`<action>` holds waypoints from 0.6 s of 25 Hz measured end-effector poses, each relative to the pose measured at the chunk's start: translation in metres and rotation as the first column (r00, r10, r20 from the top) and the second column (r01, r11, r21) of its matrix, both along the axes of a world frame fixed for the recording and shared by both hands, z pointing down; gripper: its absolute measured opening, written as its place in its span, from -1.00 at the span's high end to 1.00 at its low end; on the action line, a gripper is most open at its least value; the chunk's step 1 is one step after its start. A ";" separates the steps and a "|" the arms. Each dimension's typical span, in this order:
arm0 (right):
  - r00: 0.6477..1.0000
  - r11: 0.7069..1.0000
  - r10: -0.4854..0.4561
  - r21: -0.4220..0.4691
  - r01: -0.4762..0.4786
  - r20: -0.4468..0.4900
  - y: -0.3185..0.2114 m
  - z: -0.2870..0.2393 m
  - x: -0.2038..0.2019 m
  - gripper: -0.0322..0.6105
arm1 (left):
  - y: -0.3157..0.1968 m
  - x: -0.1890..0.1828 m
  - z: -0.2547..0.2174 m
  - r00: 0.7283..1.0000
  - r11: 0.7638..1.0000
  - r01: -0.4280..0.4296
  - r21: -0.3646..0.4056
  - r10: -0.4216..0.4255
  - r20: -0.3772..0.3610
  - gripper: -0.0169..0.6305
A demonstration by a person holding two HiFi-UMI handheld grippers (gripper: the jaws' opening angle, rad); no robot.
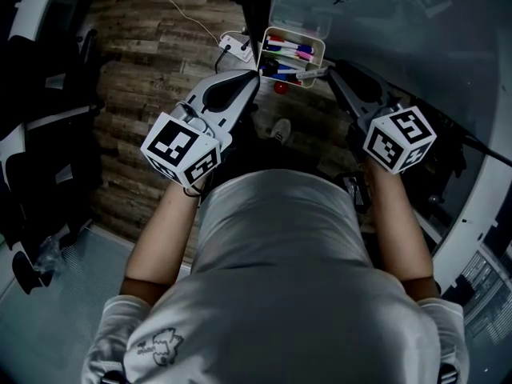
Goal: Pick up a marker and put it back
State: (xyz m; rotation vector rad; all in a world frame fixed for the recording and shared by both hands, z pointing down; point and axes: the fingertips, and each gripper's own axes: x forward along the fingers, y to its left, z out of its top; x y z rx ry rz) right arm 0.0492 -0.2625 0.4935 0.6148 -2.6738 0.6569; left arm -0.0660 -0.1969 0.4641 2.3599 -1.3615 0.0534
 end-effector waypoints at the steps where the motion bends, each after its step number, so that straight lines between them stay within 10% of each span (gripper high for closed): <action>1: 1.000 1.000 0.002 0.003 -0.002 0.004 0.000 -0.002 0.000 0.65 | 0.001 0.000 -0.002 1.000 1.000 0.001 0.002 -0.001 0.003 0.93; 15: 0.998 0.996 0.034 0.085 -0.040 0.062 -0.003 -0.050 0.018 0.65 | 0.006 0.010 -0.044 0.999 0.997 -0.014 0.076 0.011 0.031 0.93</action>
